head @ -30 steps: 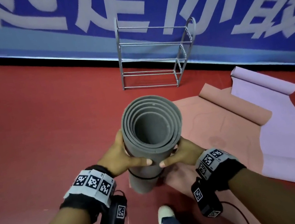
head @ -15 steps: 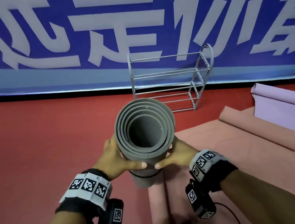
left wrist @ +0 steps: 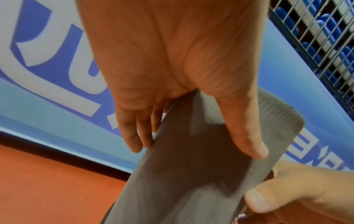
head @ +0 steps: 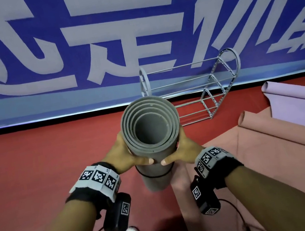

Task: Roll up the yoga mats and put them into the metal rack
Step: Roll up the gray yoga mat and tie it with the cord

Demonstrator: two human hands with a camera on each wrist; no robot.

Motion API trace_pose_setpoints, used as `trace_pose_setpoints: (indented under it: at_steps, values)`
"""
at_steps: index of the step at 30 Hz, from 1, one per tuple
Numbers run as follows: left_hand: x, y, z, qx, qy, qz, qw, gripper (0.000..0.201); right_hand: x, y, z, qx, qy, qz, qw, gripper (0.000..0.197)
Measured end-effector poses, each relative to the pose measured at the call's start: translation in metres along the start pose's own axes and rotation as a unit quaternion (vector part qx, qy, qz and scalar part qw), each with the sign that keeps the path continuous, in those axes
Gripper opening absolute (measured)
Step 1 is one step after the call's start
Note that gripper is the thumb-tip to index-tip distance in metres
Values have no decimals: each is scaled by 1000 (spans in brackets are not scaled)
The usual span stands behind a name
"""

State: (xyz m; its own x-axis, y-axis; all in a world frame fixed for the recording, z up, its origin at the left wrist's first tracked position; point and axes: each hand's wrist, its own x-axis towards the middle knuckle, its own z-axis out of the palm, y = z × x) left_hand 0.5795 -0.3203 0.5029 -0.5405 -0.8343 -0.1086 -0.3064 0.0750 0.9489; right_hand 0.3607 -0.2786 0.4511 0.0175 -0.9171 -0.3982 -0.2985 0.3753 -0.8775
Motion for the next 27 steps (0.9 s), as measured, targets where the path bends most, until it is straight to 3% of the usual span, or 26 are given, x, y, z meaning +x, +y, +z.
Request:
trace_pose_setpoints:
  at_steps: [3,8,16,19,22,27]
  values:
    - [23,-15,-50,-8,-7,-14,1000,103,40,-24,27,21,19,2,1000,117]
    - [66,-28,-116,5,-13,-32,999,110,103,-56,49,29,34,13,999,128]
    - [163,-63,-179,36,-18,-102,994,125,215,-93,55,-38,45,40,997,141]
    - [207,-81,-199,29,-14,-126,991,126,265,-102,51,-60,19,49,997,139]
    - [247,-96,-217,22,-30,-147,988,130,309,-103,47,-62,28,53,996,150]
    - [313,-124,-250,16,-33,-160,986,125,372,-121,39,-37,40,63,996,132]
